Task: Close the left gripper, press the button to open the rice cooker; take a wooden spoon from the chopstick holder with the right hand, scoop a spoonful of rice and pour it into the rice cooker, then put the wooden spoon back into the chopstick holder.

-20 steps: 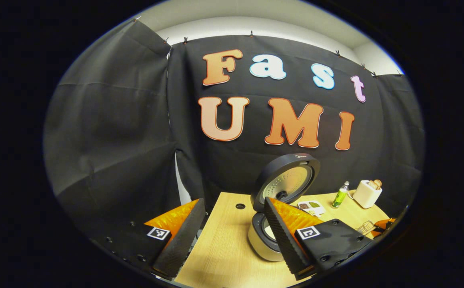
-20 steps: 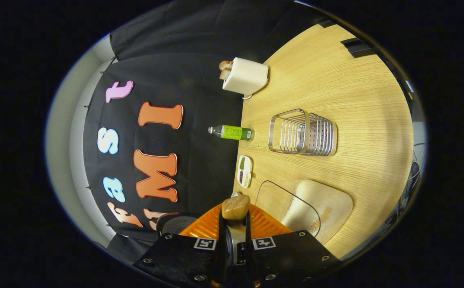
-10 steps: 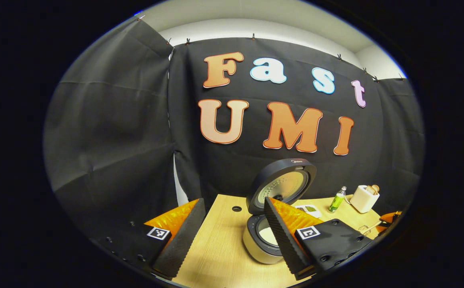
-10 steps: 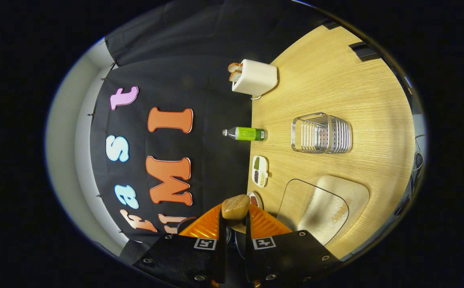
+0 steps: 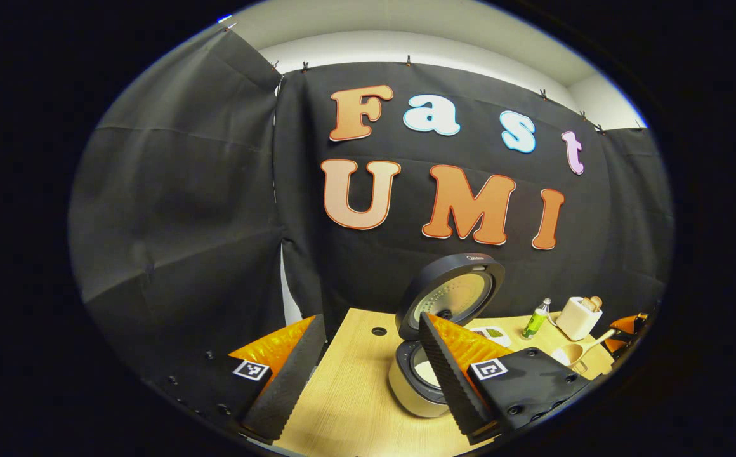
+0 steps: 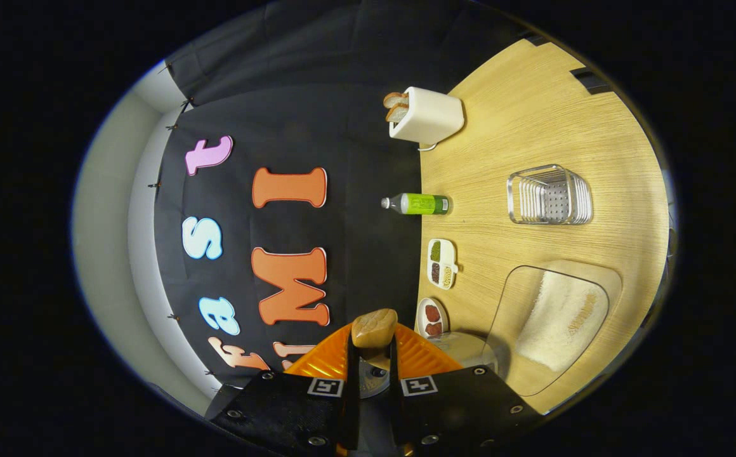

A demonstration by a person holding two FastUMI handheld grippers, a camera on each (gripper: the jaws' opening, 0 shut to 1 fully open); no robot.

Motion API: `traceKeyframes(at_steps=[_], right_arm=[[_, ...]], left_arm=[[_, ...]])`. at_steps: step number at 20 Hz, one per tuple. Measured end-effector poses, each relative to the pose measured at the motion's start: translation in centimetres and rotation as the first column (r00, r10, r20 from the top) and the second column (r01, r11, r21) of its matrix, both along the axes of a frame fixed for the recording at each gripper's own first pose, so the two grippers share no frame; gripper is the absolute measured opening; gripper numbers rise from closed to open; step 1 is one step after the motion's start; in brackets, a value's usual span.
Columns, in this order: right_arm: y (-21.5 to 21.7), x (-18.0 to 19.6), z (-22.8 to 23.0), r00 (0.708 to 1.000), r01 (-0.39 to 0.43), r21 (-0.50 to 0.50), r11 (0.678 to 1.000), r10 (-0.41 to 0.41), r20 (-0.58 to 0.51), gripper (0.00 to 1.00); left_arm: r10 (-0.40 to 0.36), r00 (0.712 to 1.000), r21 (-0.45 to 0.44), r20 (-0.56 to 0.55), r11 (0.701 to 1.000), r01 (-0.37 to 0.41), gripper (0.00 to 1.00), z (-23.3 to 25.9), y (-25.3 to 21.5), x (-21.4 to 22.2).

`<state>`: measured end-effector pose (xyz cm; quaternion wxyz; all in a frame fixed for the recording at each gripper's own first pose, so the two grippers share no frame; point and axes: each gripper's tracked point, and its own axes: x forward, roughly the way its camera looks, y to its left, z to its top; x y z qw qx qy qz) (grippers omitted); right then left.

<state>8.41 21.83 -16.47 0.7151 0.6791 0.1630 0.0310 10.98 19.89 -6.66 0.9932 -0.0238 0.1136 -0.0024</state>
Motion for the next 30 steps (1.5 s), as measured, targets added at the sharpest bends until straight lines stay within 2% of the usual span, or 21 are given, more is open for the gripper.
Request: traceKeyframes(at_steps=[6,8,15,21,30], right_arm=[[3.7,2.7,2.9,0.999,-0.044,-0.001,0.999,0.044,0.021,0.19],[5.3,3.7,3.6,0.998,-0.062,-0.016,0.998,0.062,0.025,0.19],[10.7,7.2,5.8,0.991,-0.123,-0.082,0.989,0.127,0.038,0.19],[14.3,9.5,6.7,0.984,-0.154,-0.220,0.963,0.170,0.056,0.19],[16.2,11.2,7.1,0.974,-0.170,-0.366,0.915,0.211,0.076,0.19]], left_arm=[[-0.016,1.000,-0.013,-0.002,1.000,0.016,0.99,0.0,-0.2,-0.5],[-0.025,1.000,-0.006,-0.005,1.000,0.025,0.97,-0.2,-0.3,-0.7],[-0.040,0.999,-0.012,-0.002,0.999,0.040,0.99,0.0,-0.3,-0.7],[-0.033,0.999,-0.011,0.007,0.999,0.033,0.97,0.1,0.8,-0.6],[-0.013,1.000,-0.003,-0.008,1.000,0.013,0.98,-0.6,2.0,0.2]])
